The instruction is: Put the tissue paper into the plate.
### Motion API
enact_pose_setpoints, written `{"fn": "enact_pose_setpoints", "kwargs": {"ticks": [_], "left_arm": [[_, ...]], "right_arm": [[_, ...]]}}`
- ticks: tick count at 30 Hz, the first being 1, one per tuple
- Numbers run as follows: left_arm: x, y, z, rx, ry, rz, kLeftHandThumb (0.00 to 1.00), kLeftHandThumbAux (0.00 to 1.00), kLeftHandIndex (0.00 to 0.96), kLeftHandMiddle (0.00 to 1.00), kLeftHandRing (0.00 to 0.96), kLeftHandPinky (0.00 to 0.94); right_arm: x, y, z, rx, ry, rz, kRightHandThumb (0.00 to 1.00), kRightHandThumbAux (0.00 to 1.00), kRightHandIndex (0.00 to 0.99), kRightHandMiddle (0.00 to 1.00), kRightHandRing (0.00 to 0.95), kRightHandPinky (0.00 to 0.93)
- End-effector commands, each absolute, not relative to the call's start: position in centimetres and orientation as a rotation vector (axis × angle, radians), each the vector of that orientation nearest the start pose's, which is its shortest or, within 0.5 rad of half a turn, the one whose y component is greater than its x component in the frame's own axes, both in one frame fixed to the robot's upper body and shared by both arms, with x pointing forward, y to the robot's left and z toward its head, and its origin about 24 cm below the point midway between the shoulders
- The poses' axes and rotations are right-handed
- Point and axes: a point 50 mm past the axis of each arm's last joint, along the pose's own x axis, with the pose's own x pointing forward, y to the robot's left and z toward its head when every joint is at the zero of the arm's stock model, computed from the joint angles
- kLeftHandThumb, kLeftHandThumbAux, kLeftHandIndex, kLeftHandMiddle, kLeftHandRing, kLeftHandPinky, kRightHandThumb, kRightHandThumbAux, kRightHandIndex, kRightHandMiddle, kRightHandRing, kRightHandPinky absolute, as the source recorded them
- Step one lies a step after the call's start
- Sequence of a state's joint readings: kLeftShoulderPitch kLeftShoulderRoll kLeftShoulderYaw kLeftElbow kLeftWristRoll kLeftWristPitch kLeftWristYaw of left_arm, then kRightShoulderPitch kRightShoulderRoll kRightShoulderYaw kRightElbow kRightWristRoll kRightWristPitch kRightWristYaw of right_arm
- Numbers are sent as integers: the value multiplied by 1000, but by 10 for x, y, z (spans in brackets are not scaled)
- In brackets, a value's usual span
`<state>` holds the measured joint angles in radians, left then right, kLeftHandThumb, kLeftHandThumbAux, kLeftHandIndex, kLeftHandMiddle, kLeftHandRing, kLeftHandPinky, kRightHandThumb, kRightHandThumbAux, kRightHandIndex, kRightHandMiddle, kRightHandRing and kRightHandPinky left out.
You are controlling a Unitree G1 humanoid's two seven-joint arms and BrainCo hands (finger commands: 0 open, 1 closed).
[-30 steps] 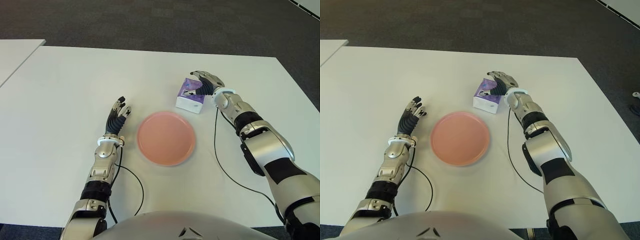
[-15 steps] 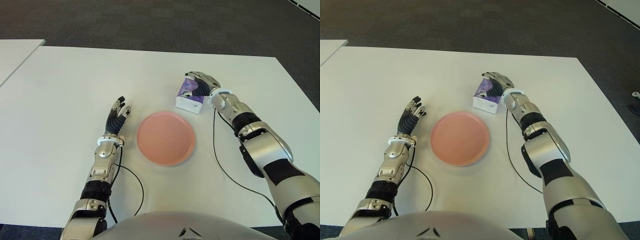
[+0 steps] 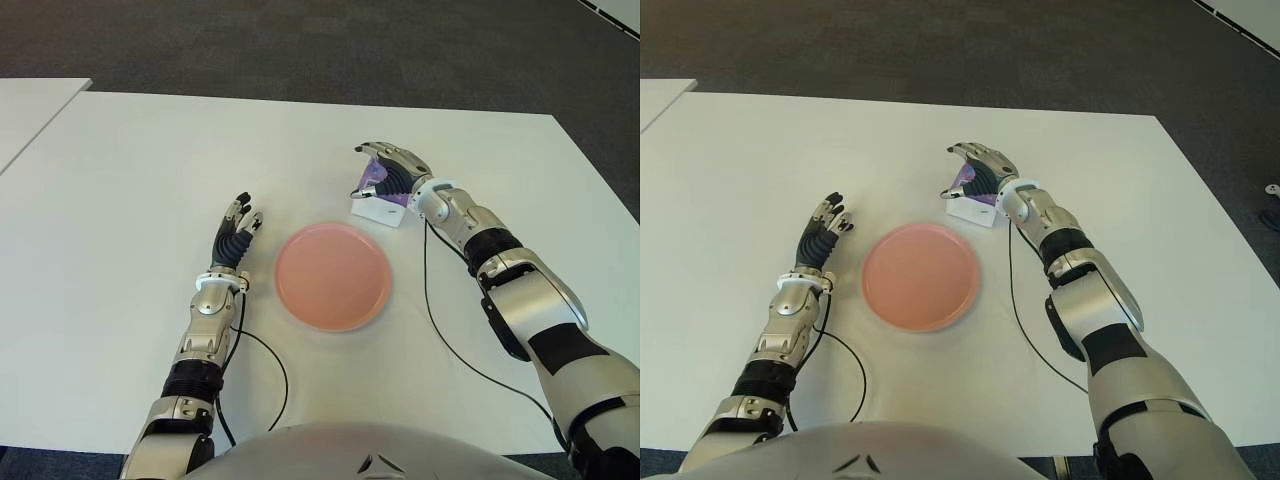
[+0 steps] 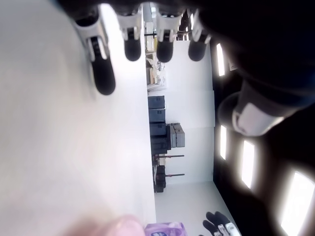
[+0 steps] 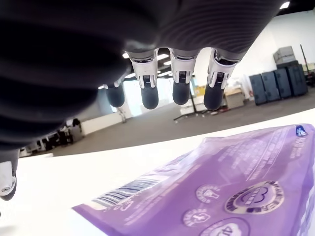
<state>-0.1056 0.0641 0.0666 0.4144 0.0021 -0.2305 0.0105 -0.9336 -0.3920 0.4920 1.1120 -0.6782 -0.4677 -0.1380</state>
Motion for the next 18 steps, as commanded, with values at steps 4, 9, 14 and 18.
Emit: {"fn": "enact_pose_setpoints", "kwargs": {"ticks": [4,9,14,18], "left_arm": [[254,176,-23,74,183,70,0,506,0,20,0,0],[254,176,-23,63,185,69,0,507,0,21,0,0],[254,176,-23,56,182,70,0,511,0,19,0,0],[254,176,-23,53,179,65,0,515,0,13,0,0]], "right_arm": [[380,-147,90,-1327,-273,473,158,440,0,0,0,0],[377,-148,87,-1354,-275,492,157,448,0,0,0,0],[376,-150,85,-1372,-270,503,153,454,0,0,0,0],[375,-152,83,-1382,-267,513,147,456,0,0,0,0]]}}
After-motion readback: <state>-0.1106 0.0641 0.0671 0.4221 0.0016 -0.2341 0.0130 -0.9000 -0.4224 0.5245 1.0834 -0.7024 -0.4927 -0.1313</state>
